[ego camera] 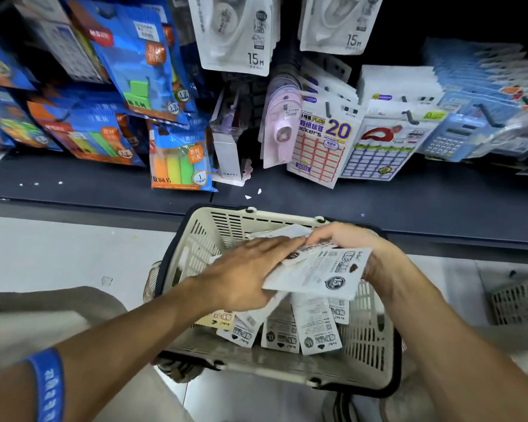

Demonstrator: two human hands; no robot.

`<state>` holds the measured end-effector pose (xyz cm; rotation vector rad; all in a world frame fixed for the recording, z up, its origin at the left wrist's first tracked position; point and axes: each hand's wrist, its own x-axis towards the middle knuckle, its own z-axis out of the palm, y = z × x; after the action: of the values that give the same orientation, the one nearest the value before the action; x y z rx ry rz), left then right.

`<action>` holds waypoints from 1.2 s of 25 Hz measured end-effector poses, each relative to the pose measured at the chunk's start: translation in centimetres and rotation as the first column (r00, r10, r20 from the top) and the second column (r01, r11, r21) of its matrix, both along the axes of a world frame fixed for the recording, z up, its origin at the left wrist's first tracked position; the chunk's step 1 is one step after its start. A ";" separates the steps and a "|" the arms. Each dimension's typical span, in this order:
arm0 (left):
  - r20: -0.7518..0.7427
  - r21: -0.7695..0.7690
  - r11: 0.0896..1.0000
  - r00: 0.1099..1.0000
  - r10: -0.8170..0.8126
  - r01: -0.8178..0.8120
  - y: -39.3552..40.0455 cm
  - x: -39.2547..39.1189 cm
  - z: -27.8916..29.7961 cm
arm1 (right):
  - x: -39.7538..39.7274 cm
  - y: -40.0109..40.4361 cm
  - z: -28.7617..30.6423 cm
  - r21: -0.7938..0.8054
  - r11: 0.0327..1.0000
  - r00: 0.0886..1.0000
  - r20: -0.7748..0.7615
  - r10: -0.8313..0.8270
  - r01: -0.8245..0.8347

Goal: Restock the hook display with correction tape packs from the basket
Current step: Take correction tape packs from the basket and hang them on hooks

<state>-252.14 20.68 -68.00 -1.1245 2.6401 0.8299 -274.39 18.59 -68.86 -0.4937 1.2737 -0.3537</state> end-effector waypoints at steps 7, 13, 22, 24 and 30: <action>-0.123 -0.195 0.976 0.984 -0.128 0.102 -0.8 1.0 2.7 | -1.3 -0.6 1.7 0.055 0.988 0.978 0.144 -0.152 0.146; -0.060 -0.480 0.863 0.976 -0.211 0.157 -2.0 1.1 4.1 | -2.3 -1.4 1.9 -0.040 0.968 0.961 0.140 -0.239 0.247; -0.427 -0.158 0.949 0.886 0.183 -0.272 -2.3 0.3 4.8 | -1.8 -1.1 1.4 -0.188 0.969 0.969 0.217 -0.116 0.158; -0.550 0.125 0.847 0.674 0.492 -0.516 -3.3 0.1 4.9 | -0.8 -0.9 1.1 -0.253 0.929 0.953 0.206 -0.221 0.270; -0.385 0.643 0.580 0.444 0.809 -0.500 -4.5 -0.1 4.8 | 4.3 -0.5 2.0 -0.402 0.793 0.839 0.490 -0.237 0.458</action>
<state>-252.20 16.16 -63.15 -2.0884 2.0488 2.2343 -270.12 18.06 -66.83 -0.5789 0.8321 -1.0857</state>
